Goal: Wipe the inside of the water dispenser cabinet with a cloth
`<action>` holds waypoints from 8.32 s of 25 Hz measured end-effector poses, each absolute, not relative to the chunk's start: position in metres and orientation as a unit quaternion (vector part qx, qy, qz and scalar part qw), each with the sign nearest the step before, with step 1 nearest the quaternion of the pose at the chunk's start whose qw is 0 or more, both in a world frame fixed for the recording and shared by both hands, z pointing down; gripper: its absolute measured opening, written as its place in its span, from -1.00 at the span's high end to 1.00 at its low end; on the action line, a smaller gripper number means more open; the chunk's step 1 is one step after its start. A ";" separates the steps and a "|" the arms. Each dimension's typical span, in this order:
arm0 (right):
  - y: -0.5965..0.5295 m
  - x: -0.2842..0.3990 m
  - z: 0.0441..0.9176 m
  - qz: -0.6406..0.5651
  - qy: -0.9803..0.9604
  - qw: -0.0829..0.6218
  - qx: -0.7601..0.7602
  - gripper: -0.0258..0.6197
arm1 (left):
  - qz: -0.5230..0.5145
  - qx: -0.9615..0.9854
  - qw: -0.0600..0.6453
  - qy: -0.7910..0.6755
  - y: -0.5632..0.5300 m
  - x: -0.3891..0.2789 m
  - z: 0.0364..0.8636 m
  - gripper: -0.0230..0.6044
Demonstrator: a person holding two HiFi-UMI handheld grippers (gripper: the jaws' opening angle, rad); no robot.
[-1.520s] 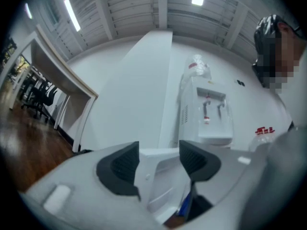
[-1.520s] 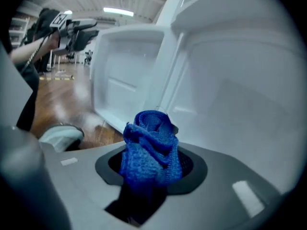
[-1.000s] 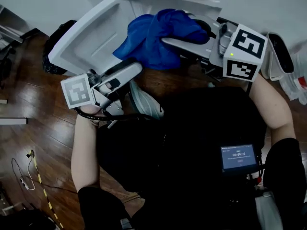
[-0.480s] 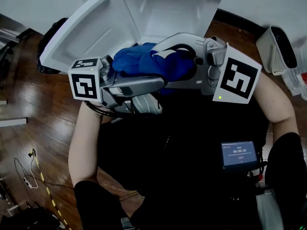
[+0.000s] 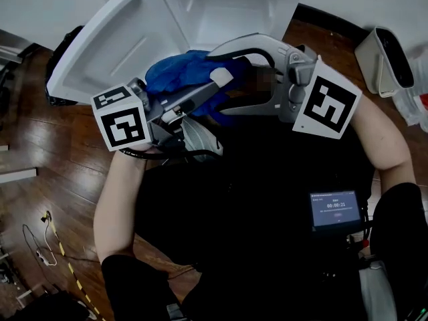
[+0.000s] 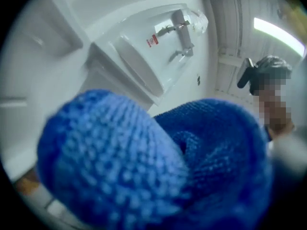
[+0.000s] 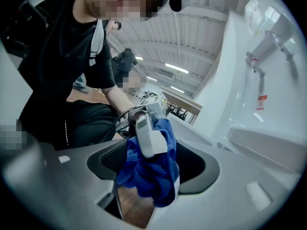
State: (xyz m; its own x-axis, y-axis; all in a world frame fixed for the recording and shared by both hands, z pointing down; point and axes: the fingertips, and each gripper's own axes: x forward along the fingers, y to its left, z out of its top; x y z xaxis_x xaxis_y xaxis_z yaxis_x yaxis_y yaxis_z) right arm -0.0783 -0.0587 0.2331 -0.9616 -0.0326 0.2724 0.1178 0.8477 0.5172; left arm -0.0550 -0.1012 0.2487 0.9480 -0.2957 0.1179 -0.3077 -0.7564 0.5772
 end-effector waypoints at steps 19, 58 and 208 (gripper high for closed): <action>-0.133 0.023 0.190 -0.114 -0.969 0.041 0.215 0.25 | 0.243 0.722 0.172 -0.624 -0.298 -0.145 0.476 0.39; -0.208 0.195 0.141 -0.101 -0.831 -0.162 0.522 0.70 | 0.215 0.876 0.108 -0.417 -0.241 0.102 0.359 0.38; -0.231 0.177 0.169 0.035 -0.884 -0.192 0.425 0.76 | 0.240 0.828 0.125 -0.491 -0.400 0.020 0.459 0.41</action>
State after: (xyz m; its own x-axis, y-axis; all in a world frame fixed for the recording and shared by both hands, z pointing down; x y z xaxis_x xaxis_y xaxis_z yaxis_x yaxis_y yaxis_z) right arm 0.1766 -0.2310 0.1688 -0.5645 -0.7648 -0.3105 -0.7380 0.6361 -0.2252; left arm 0.0201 -0.4003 0.4591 0.4040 -0.7528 0.5197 -0.8728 -0.4873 -0.0275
